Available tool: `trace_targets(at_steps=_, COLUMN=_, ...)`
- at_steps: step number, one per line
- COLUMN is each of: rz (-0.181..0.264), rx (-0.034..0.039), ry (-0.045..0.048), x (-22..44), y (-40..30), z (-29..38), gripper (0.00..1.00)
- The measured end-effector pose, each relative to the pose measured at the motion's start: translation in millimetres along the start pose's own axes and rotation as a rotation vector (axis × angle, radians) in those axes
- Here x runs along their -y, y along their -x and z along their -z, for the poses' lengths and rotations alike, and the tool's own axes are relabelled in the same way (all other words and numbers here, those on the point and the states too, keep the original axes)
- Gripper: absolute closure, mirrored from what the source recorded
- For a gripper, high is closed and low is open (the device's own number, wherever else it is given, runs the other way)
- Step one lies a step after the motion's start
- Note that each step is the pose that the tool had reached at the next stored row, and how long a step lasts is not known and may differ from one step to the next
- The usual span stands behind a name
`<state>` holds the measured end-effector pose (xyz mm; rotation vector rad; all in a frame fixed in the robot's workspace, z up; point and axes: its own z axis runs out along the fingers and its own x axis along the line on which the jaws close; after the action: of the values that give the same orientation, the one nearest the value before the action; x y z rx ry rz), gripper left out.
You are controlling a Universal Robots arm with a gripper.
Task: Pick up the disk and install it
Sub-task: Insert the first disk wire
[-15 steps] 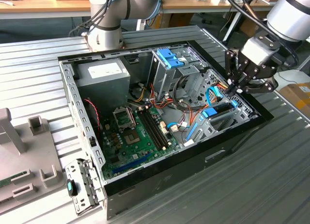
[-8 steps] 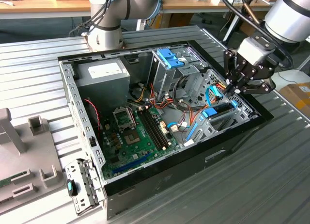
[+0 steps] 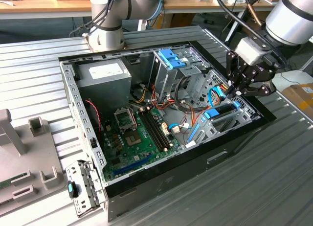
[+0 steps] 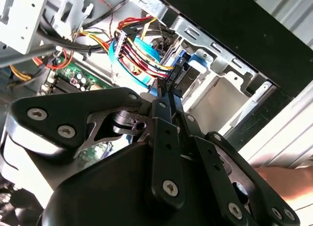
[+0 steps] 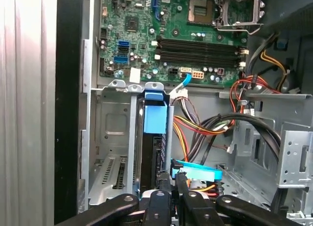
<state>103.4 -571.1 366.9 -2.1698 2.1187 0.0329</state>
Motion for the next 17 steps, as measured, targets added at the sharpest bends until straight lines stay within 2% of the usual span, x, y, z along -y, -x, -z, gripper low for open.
trace_targets(at_steps=5, rz=-0.024, rx=-0.0013, ry=-0.0022, x=-6.5, y=-0.3, z=-1.8, gripper=0.84)
trace_targets(at_steps=12, rz=-0.036, rx=-0.0007, ry=-0.0034, x=-7.5, y=-1.1, z=-5.3, gripper=0.84)
trace_targets(at_steps=14, rz=-0.036, rx=0.0023, ry=-0.0034, x=-7.7, y=-2.4, z=-6.6, gripper=0.84)
trace_targets(at_steps=15, rz=-0.037, rx=0.0073, ry=-0.0034, x=-7.7, y=-3.2, z=-6.9, gripper=0.84)
trace_targets(at_steps=16, rz=-0.037, rx=0.0176, ry=-0.0035, x=-7.7, y=-3.5, z=-7.0, gripper=0.84)
trace_targets(at_steps=17, rz=-0.038, rx=0.0232, ry=-0.0036, x=-7.8, y=-3.7, z=-6.9, gripper=0.84)
